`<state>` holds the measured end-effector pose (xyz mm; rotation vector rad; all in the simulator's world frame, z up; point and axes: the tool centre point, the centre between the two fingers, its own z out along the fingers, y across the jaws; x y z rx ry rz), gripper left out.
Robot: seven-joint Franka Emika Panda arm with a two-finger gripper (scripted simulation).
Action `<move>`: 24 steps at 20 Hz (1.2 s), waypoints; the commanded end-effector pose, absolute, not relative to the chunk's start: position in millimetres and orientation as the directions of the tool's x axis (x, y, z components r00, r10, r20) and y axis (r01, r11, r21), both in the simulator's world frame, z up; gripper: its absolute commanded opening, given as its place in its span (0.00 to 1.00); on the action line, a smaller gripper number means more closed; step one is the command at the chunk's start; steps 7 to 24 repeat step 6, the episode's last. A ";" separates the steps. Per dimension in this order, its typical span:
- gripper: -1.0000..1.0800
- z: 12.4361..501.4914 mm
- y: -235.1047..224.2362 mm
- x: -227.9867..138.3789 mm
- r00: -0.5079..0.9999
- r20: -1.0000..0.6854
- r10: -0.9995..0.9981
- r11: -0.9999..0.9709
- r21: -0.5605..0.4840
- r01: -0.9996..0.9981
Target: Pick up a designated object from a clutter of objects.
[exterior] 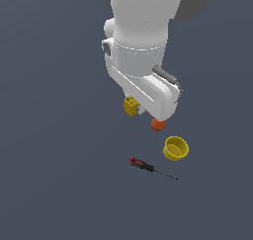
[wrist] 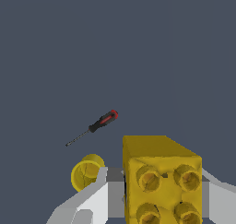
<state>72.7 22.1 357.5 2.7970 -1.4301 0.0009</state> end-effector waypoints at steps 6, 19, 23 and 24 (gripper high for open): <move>0.00 367.0 29.4 76.6 0.585 0.000 -0.811 -0.585 0.000 -0.811; 0.00 367.0 29.4 76.6 0.585 0.000 -0.811 -0.585 0.000 -0.811; 0.00 367.0 29.4 76.6 0.585 0.000 -0.811 -0.585 0.000 -0.811; 0.00 367.0 29.4 76.6 0.585 0.000 -0.811 -0.585 0.000 -0.811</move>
